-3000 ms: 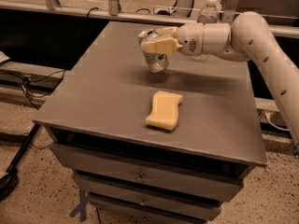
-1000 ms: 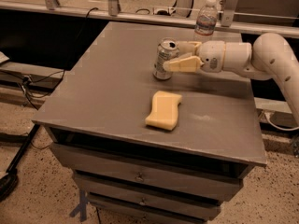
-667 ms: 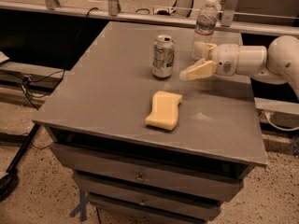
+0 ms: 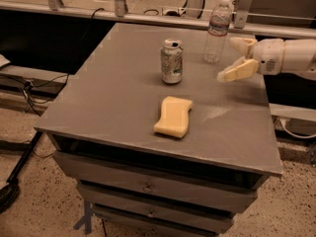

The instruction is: Place 7up can upright

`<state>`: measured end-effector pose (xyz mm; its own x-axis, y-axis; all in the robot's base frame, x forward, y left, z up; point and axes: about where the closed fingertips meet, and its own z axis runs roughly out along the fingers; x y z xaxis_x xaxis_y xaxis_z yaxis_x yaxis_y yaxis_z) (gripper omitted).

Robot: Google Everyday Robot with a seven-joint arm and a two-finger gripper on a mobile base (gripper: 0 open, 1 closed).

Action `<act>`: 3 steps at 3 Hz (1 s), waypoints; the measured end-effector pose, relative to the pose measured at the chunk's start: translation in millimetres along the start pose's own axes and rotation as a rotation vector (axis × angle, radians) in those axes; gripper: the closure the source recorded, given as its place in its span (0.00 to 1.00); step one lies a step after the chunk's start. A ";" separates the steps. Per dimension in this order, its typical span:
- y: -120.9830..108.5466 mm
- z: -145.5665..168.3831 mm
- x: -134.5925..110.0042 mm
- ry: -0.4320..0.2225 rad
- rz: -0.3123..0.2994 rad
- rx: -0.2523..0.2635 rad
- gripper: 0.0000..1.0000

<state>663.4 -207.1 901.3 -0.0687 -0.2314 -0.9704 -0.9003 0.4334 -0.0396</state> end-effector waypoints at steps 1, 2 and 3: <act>-3.4 -53.2 -24.9 0.037 -0.060 0.024 0.00; 2.7 -119.8 -42.2 0.099 -0.093 0.075 0.00; 3.5 -128.4 -45.6 0.106 -0.103 0.077 0.00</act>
Offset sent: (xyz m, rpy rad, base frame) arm -0.0970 -0.1790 0.1182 -0.2323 -0.0750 -0.1324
